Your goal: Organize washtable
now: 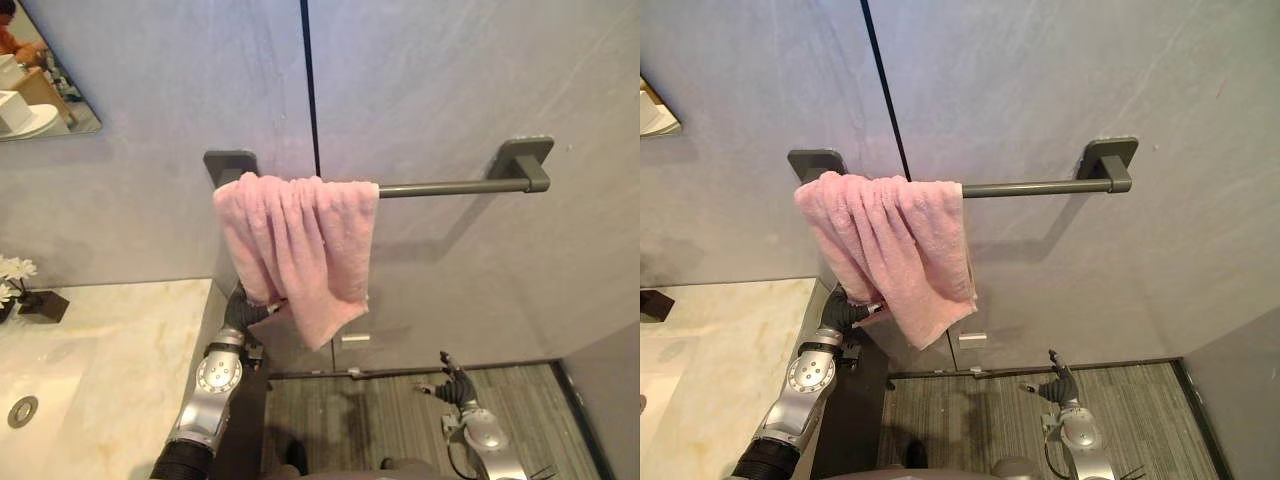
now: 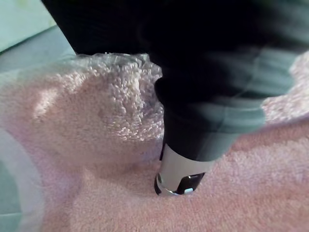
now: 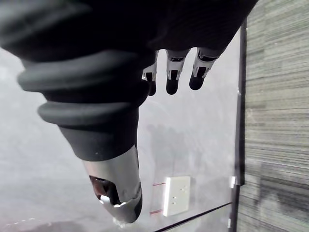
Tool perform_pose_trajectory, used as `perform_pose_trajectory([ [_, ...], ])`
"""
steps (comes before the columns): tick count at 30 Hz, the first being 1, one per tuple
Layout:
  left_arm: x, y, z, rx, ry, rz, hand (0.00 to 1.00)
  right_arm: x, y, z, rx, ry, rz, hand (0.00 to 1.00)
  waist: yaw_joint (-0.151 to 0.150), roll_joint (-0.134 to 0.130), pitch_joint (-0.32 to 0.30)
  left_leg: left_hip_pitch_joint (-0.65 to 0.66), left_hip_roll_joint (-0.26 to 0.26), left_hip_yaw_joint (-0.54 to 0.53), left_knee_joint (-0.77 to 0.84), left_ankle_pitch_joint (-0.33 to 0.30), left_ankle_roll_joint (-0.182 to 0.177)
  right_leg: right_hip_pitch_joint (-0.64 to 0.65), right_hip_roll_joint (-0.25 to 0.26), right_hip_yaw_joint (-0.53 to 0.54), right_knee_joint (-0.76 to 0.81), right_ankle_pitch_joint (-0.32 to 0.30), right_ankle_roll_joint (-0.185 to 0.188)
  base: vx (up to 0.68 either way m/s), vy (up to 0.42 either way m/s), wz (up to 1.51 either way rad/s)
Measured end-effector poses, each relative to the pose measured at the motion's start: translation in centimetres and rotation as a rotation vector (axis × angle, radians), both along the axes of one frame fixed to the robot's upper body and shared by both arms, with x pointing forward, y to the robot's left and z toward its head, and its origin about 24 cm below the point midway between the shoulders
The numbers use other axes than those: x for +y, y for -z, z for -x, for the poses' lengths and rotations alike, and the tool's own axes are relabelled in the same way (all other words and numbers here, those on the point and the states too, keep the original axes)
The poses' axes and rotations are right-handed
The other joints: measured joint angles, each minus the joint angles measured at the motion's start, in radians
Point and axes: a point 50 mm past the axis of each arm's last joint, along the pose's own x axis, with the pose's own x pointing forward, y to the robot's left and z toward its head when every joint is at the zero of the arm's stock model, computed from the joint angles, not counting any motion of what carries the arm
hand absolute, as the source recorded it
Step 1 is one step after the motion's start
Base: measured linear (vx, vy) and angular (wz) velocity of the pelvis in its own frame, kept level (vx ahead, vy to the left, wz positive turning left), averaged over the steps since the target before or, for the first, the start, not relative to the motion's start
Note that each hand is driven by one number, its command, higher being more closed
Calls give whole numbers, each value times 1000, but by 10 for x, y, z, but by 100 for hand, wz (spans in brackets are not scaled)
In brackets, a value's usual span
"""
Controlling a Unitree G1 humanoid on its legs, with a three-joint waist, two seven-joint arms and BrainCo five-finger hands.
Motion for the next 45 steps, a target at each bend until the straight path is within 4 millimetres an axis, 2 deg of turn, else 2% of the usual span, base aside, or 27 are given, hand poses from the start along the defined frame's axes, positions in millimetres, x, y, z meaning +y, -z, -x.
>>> perform_pose_trajectory([
  [8, 0, -2, -1, -7, 2, -2, 100, 20, -53, -39, -274, -138, 10, 0, 3, 2, -1, -10, 3, 4, 0, 0, 0, -1, 4, 5, -24, 19, -1, -4, -4, -2],
  [11, -2, -1, -1, -6, 6, -2, 100, 44, -83, -59, -418, -261, -2, 0, 7, 2, -3, -11, 4, 3, 1, 0, 0, -1, 4, 5, -24, 20, -1, 0, 0, 0],
  [14, -12, 2, 2, 5, 34, 1, 100, 63, -96, -67, -483, -360, -10, 0, 20, 1, -19, -15, 4, 2, 1, 0, 0, -3, 4, 4, -26, 20, -1, 0, 0, 0],
  [17, -19, 5, 4, 8, 47, 21, 100, 72, -102, -72, -504, -402, -16, 0, 35, 0, -21, -19, 5, -4, 1, 1, 0, -2, 5, -1, -26, 20, -2, -9, -9, 4],
  [21, -21, 7, 7, 11, 46, 34, 100, 86, -109, -76, -531, -471, -17, 0, 36, 1, -23, -27, 4, -15, 1, 4, 0, -1, 6, -9, -24, 21, -2, -9, -14, 8],
  [22, -22, 7, 7, 8, 50, 36, 100, 92, -113, -77, -551, -500, -22, 100, 36, 1, -23, -30, 4, -19, 1, 6, 0, -2, 6, -12, -24, 21, -2, -30, -16, 12],
  [27, -32, 8, 8, 8, 55, 62, 100, 112, -125, -82, -592, -593, -30, 100, 41, 2, -25, -41, 5, -39, 1, 14, -1, -3, 8, -31, -23, 20, -3, -33, -16, 12],
  [30, -36, 9, 9, 10, 65, 71, 100, 117, -127, -83, -602, -598, -44, 100, 46, 5, -31, -45, 5, -49, 0, 16, -1, -4, 9, -40, -23, 20, -3, -31, -13, 8],
  [35, -35, 9, 9, 12, 62, 72, 100, 113, -124, -84, -589, -579, -38, 100, 48, 5, -41, -57, 5, -64, 0, 23, -1, -9, 9, -54, -19, 19, -4, -30, -12, 10],
  [39, -34, 9, 10, 10, 59, 74, 100, 95, -123, -90, -588, -493, -18, 100, 57, 4, -42, -58, 6, -64, -5, 26, -1, -17, 10, -53, -12, 19, -5, -51, -8, -1],
  [42, -28, 11, 13, 18, 34, 75, 100, 69, -125, -93, -599, -371, 5, 100, 57, -1, -47, -56, 8, -63, -5, 26, -1, -19, 9, -52, -12, 19, -5, -36, -3, 0],
  [44, -28, 10, 15, 12, 37, 81, 100, 49, -122, -88, -589, -283, 25, 100, 57, -4, -49, -56, 9, -60, -5, 26, -1, -20, 8, -50, -12, 19, -5, 0, 0, 0],
  [45, -29, 9, 15, 10, 46, 85, 100, 47, -122, -86, -590, -279, 25, 100, 57, -5, -49, -56, 9, -59, -5, 26, -1, -20, 8, -50, -12, 19, -4, -5, -8, -5],
])
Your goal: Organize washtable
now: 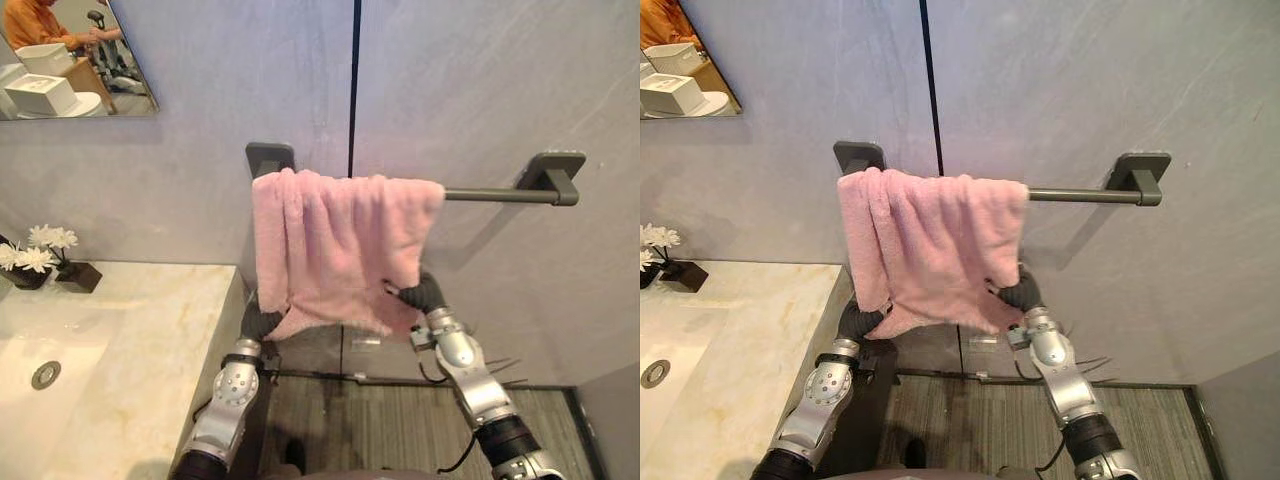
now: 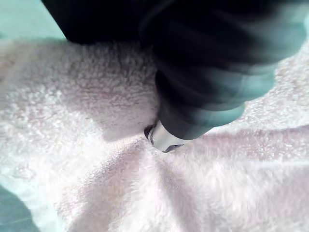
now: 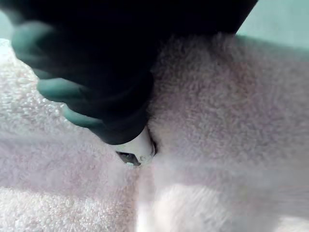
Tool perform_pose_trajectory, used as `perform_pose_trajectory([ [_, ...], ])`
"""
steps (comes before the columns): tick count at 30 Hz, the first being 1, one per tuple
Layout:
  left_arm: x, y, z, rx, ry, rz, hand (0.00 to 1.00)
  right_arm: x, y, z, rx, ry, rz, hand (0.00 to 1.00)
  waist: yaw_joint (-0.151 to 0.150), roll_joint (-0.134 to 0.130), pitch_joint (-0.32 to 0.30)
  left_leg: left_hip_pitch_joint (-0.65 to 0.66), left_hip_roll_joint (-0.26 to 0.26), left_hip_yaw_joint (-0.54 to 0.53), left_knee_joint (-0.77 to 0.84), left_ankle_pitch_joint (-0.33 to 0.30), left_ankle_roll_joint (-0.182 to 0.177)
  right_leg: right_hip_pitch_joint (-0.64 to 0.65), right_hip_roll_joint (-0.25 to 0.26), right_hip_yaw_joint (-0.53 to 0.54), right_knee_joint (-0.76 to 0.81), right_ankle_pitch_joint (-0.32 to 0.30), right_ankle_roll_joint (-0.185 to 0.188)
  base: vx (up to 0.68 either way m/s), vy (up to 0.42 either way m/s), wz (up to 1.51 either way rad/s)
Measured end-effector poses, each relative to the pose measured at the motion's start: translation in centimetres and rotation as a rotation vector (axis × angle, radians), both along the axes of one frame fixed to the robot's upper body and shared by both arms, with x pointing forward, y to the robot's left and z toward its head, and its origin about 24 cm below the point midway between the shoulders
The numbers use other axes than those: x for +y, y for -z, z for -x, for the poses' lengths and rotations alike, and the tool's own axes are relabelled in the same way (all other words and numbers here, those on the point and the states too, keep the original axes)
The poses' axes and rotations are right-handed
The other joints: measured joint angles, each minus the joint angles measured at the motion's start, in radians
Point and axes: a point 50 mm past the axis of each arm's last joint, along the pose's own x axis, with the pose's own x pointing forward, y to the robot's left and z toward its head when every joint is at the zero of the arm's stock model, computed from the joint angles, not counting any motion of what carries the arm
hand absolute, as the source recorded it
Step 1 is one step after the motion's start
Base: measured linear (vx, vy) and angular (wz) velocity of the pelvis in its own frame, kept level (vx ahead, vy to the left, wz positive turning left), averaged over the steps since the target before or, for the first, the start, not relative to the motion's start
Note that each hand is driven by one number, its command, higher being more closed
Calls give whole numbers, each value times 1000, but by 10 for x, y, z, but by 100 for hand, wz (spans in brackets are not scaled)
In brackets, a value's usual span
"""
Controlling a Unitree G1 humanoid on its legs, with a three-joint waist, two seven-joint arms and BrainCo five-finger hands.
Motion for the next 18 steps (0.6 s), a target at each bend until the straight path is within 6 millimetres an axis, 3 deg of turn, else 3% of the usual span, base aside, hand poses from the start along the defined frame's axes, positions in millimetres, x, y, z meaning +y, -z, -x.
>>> perform_pose_trajectory([
  [4, -8, -4, 0, -15, 27, 31, 100, -7, -3, 10, -23, 29, 12, 100, -20, 0, 0, 2, 1, 9, 0, 0, 0, -1, -1, 8, 0, 0, 0, -8, -6, -6],
  [10, -18, -10, -1, -40, 65, 66, 100, -16, 5, 22, -2, 99, -23, 100, -25, -1, 1, 8, 7, 47, 0, -6, -2, -17, 8, 46, 1, 1, 1, -20, -8, -18],
  [18, -19, -8, -1, -22, 66, 107, 100, -15, 12, 20, 20, 137, -72, 100, -47, -4, 0, 16, 13, 60, 0, -10, -5, -16, 14, 59, 1, 2, 0, -1, -7, -6],
])
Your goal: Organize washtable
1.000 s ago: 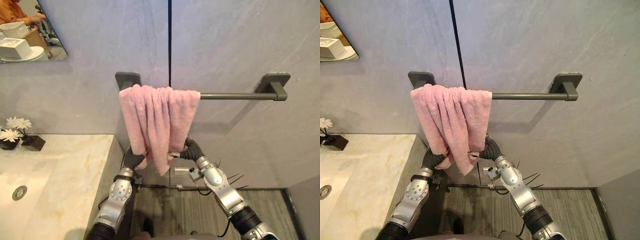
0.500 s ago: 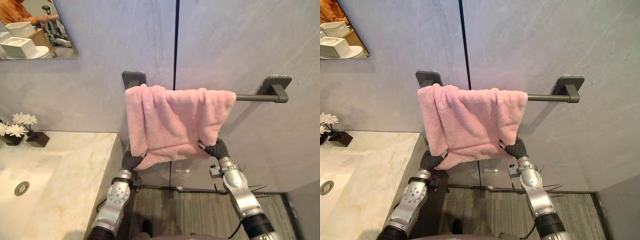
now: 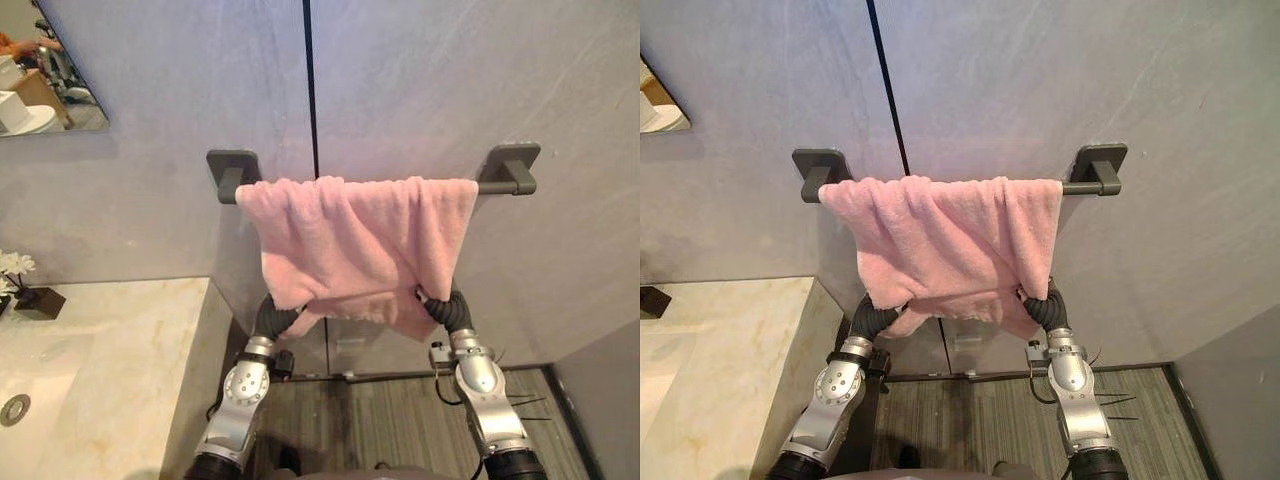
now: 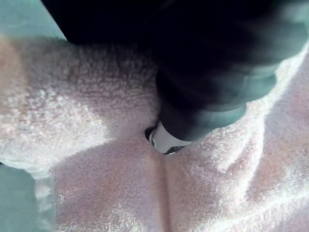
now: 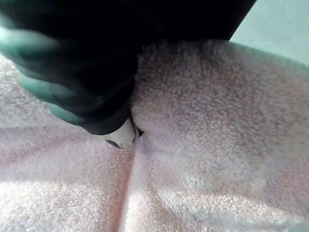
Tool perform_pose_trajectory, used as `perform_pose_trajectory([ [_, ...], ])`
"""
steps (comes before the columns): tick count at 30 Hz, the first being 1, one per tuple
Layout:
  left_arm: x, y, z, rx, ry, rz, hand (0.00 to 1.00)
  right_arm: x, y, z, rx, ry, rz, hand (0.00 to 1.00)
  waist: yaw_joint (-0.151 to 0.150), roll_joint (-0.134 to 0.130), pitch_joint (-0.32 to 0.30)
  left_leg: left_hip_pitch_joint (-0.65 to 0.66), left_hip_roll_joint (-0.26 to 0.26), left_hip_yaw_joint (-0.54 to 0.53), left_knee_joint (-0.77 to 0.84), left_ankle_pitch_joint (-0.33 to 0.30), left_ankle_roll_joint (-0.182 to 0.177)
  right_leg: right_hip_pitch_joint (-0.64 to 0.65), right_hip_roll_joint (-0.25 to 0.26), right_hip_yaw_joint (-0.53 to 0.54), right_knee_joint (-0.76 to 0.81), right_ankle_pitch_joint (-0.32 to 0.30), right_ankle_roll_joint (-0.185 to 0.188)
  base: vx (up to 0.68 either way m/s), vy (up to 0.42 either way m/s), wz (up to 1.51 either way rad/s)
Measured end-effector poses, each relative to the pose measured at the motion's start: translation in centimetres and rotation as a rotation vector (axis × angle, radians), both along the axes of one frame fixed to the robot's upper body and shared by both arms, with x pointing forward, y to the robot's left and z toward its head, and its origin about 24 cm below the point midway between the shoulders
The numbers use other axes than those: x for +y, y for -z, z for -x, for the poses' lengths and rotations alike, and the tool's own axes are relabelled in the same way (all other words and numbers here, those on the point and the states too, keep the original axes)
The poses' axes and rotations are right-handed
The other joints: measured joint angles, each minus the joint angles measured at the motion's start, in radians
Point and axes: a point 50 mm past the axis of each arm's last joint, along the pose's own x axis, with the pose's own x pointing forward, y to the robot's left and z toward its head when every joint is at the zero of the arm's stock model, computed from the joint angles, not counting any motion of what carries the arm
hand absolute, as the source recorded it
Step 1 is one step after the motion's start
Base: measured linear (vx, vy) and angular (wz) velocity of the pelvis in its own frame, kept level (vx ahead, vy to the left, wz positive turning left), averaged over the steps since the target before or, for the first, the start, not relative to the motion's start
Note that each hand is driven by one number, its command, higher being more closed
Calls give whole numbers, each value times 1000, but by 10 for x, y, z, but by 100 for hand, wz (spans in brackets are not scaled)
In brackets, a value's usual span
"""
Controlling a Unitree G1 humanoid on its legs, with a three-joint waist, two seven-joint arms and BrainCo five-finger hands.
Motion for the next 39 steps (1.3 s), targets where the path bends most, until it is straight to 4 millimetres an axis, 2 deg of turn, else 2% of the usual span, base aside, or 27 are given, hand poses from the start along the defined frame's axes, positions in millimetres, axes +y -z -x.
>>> perform_pose_trajectory([
  [9, 7, 24, 3, 117, -50, 44, 100, 12, 10, -13, 32, -5, -88, 100, -2, 7, 3, 5, 1, 8, -1, -4, -3, 3, 1, 9, -2, 1, 0, 0, 0, 0],
  [19, 7, 38, 5, 181, -104, 103, 100, 23, 24, -24, 90, -2, -175, 100, -5, 14, 7, 24, -2, -2, -1, -9, -5, 36, -1, -3, -21, 0, 0, -1, -2, 3],
  [20, 7, 40, 5, 189, -111, 108, 100, 24, 25, -25, 95, -4, -176, 0, -4, 14, 7, 27, -3, -2, -1, -10, -5, 39, -1, -5, -22, -1, 0, -5, -10, 9],
  [21, 7, 41, 5, 191, -115, 111, 0, 24, 26, -26, 99, -4, -177, 0, -4, 14, 7, 27, -3, -2, -1, -10, -5, 40, -1, -5, -23, -1, 0, 0, 0, 0],
  [35, 23, 50, 11, 237, -201, 152, 0, 6, 46, -10, 174, 103, -196, 0, -2, -6, 16, 35, -6, 7, -1, -28, -7, 54, -5, 1, -39, -3, 2, 15, -7, -2],
  [39, 29, 69, 24, 339, -230, 130, 0, 0, 54, -3, 227, 150, -179, 0, 0, -14, 21, 37, -6, 15, -1, -33, -9, 54, -5, 5, -42, -3, 2, 18, -13, -5],
])
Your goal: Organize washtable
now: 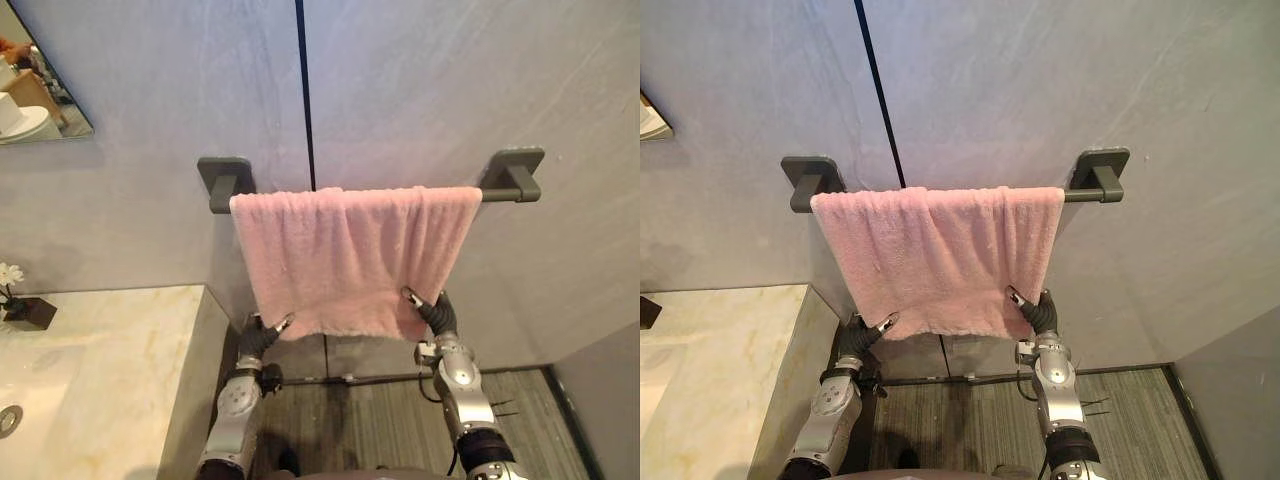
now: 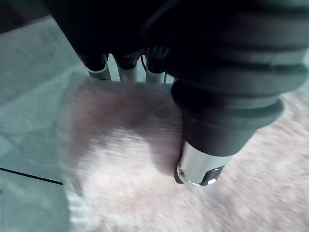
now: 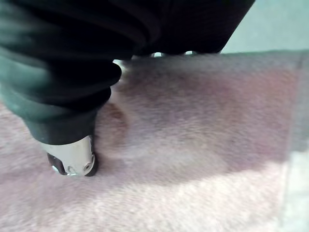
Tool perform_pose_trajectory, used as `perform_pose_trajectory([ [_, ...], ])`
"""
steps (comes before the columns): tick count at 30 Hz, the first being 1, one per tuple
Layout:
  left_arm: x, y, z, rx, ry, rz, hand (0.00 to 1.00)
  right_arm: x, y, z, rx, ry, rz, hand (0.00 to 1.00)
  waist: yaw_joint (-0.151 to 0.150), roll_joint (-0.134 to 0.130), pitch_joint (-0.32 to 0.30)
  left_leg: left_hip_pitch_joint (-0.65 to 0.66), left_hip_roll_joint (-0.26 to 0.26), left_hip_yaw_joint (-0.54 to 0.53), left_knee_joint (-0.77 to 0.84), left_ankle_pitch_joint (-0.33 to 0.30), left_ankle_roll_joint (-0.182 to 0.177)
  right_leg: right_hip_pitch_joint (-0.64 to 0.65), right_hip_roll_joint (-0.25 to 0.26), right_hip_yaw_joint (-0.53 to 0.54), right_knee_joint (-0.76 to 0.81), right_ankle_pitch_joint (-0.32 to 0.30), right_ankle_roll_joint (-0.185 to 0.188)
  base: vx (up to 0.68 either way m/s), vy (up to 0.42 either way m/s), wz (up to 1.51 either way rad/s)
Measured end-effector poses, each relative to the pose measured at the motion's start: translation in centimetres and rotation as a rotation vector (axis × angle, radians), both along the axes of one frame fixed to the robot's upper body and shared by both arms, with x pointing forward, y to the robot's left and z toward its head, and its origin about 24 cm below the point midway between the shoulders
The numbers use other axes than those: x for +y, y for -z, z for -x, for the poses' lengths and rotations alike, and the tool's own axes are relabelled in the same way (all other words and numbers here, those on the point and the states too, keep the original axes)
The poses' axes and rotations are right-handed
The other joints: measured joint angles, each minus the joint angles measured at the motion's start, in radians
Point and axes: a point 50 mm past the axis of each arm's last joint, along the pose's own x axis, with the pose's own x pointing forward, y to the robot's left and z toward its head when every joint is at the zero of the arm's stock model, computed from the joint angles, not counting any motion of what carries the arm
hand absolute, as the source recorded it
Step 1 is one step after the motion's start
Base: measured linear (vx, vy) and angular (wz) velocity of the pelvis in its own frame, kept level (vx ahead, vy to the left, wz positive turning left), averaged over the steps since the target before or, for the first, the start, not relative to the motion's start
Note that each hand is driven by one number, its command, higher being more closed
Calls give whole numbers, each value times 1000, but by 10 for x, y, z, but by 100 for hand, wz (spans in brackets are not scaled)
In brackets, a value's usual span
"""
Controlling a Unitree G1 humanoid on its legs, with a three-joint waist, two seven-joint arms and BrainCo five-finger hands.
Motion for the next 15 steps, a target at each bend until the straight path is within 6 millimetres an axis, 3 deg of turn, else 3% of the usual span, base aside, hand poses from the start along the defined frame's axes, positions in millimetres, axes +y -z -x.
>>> perform_pose_trajectory([
  [4, 10, 15, 19, 90, -44, -19, 0, -7, 24, 26, 134, 41, 25, 0, 2, -2, 2, 0, 0, 9, 0, -2, -1, 1, 0, 6, -2, 0, 0, 16, -12, -5],
  [9, 18, 12, 19, 78, -94, -16, 0, -16, 34, 42, 187, 91, 31, 0, 2, -2, 1, 5, 2, 9, 0, -2, -1, 0, 0, 6, 2, 0, 0, -24, -5, 0],
  [15, 48, -29, 15, -112, -227, -35, 0, -52, 34, 66, 204, 251, 57, 0, 2, 2, -1, 7, 2, 6, 1, -2, 0, -3, 0, 3, 7, 0, 0, -36, -6, 0],
])
